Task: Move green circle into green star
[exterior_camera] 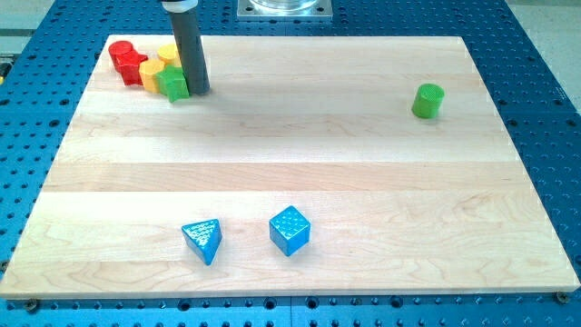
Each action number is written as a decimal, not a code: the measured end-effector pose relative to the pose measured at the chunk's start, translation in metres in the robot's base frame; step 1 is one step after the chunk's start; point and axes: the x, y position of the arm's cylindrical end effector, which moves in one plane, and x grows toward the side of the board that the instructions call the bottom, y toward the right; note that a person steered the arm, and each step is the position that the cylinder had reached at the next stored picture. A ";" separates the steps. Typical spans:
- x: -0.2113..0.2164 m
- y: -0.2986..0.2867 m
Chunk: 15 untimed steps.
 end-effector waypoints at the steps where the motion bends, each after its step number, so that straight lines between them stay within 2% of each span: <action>1: 0.006 0.083; 2: -0.009 0.093; 4: -0.013 0.096; 5: -0.036 0.072; 6: -0.064 0.125; 7: -0.064 0.204; 8: -0.025 0.273; 9: -0.005 0.387; 10: 0.016 0.426; 11: 0.037 0.425; 13: 0.049 0.425; 14: 0.066 0.406; 15: 0.058 0.332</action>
